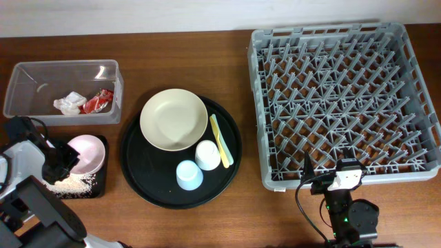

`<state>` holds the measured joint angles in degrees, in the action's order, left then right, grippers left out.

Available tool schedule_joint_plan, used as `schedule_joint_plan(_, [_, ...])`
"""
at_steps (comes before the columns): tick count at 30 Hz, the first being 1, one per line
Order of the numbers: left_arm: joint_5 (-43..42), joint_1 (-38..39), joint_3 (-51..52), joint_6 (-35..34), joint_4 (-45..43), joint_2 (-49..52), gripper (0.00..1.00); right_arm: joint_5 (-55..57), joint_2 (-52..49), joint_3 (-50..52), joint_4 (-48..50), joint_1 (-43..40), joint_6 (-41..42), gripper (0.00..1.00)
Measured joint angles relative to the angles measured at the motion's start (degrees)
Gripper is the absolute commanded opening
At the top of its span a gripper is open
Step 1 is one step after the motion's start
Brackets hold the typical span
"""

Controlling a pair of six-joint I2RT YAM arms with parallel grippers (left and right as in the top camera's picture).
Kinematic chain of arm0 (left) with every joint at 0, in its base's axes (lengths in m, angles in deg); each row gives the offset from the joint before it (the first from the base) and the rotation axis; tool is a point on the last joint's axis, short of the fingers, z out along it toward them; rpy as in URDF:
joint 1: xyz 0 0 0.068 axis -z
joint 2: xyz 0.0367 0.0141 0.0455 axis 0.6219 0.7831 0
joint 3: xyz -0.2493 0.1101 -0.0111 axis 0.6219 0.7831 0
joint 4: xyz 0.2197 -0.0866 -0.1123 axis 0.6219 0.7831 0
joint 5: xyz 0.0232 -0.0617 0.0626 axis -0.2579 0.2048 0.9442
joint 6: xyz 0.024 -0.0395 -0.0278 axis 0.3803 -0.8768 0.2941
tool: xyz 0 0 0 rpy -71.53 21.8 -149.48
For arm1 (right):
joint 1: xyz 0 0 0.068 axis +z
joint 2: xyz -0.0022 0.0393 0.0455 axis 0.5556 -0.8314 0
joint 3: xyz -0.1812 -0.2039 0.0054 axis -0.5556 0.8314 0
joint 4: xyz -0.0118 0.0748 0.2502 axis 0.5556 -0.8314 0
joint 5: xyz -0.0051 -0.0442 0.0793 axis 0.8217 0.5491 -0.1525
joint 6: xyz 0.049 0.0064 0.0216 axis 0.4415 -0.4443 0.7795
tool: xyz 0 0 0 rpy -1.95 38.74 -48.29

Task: Sort waste into correct bins and load items into the dishwasher rack
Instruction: 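Shake the inverted pink bowl with the left gripper to empty remaining rice, then lift the empty pink bowl with the left gripper and carry it right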

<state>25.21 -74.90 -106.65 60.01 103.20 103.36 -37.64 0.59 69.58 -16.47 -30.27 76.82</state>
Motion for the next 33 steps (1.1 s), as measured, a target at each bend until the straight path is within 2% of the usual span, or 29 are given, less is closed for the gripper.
schedule_joint_plan(2, [0.00,0.00,0.74,0.00,-0.31,0.00,0.26,0.00,0.00,0.00,0.00,0.00,0.04,0.98])
schedule_joint_plan(4, [0.00,0.00,0.94,0.00,-0.37,0.00,0.01,0.00,0.00,0.00,0.00,0.00,0.00,0.98])
schedule_joint_plan(11, [-1.27,-0.02,0.92,-0.02,-0.70,0.00,0.00,0.00,0.00,0.00,0.00,0.00,0.00,0.98])
schedule_joint_plan(21, [-1.25,0.00,-13.14,2.45,12.48,0.09,0.01,0.00,0.00,0.00,0.00,0.00,-0.02,0.98])
schedule_joint_plan(26, [9.66,0.00,-21.49,5.86,23.19,0.11,0.00,0.00,0.00,0.02,0.00,0.00,0.00,0.98])
schedule_joint_plan(33, [30.12,0.00,-25.46,6.19,27.76,0.11,0.00,0.00,0.00,0.00,0.00,0.00,0.02,0.98])
